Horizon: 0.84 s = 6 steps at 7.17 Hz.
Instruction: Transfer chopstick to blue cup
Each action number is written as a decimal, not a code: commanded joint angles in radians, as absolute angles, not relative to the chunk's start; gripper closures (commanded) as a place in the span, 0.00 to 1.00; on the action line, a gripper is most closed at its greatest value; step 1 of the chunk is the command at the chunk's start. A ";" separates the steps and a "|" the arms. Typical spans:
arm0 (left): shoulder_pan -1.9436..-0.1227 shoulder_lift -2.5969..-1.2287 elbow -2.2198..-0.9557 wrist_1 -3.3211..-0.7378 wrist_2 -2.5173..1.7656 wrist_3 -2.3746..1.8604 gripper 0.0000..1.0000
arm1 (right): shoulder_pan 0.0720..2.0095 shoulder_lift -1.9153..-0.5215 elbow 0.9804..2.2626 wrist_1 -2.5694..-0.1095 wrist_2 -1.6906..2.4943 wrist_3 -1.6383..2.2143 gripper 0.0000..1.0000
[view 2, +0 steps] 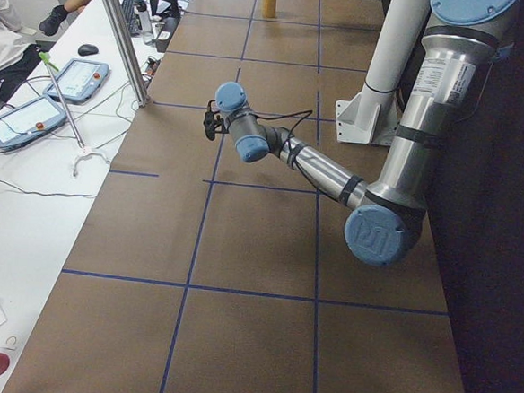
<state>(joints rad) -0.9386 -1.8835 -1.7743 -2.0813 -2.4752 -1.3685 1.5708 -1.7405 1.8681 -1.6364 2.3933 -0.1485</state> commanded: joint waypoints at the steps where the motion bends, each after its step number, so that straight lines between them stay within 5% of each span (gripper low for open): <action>1: -0.697 -2.156 -1.764 -1.878 -2.186 -1.595 1.00 | 1.569 -1.738 1.871 -1.635 2.393 -0.144 0.00; 6: -0.463 -2.212 -1.723 -1.787 -1.864 -1.555 0.98 | 1.563 -1.738 1.875 -1.634 2.393 -0.144 0.00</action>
